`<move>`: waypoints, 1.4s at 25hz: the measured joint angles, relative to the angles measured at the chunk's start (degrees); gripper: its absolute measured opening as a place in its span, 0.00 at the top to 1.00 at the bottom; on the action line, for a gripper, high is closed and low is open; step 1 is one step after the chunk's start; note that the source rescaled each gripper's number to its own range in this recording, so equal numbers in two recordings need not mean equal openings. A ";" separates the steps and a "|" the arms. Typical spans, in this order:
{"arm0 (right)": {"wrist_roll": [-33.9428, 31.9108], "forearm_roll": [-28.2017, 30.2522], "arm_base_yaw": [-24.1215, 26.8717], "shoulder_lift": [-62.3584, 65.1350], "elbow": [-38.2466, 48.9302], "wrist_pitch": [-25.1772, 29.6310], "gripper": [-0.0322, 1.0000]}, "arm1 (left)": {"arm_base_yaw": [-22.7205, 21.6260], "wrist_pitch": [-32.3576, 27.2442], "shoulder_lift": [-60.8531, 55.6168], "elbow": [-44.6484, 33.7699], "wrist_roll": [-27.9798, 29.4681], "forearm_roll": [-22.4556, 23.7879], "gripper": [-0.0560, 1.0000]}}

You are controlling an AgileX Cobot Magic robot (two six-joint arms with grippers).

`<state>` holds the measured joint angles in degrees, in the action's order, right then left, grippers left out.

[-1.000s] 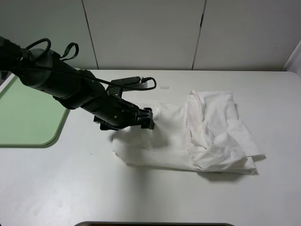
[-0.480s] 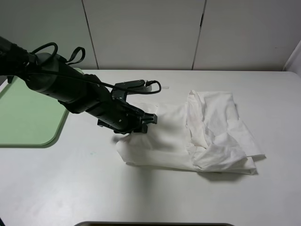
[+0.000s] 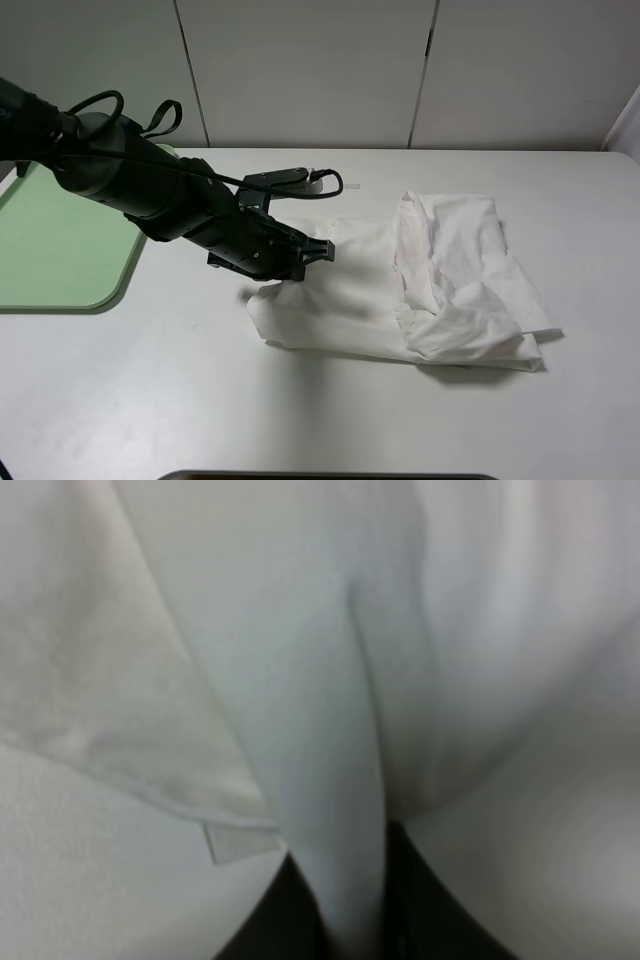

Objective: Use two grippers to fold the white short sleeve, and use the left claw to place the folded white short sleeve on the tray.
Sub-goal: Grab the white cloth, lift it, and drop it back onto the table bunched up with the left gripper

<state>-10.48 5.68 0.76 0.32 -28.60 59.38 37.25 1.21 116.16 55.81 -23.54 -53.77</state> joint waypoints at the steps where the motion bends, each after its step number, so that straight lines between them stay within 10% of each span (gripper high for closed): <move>1: 0.00 0.00 0.00 0.00 0.00 0.00 0.00 | 0.00 0.24 0.00 0.00 0.00 -0.12 0.91; 19: 0.00 -0.10 0.00 0.00 0.00 0.00 0.00 | -7.87 -11.24 -8.43 -0.05 -0.05 5.33 0.91; 35: 0.00 -0.14 0.00 0.00 0.00 0.00 0.00 | -21.34 -37.58 -25.91 -0.05 0.00 28.48 0.91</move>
<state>-10.48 5.54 0.76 0.32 -28.60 59.38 15.90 -36.37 90.26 55.76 -23.54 -25.29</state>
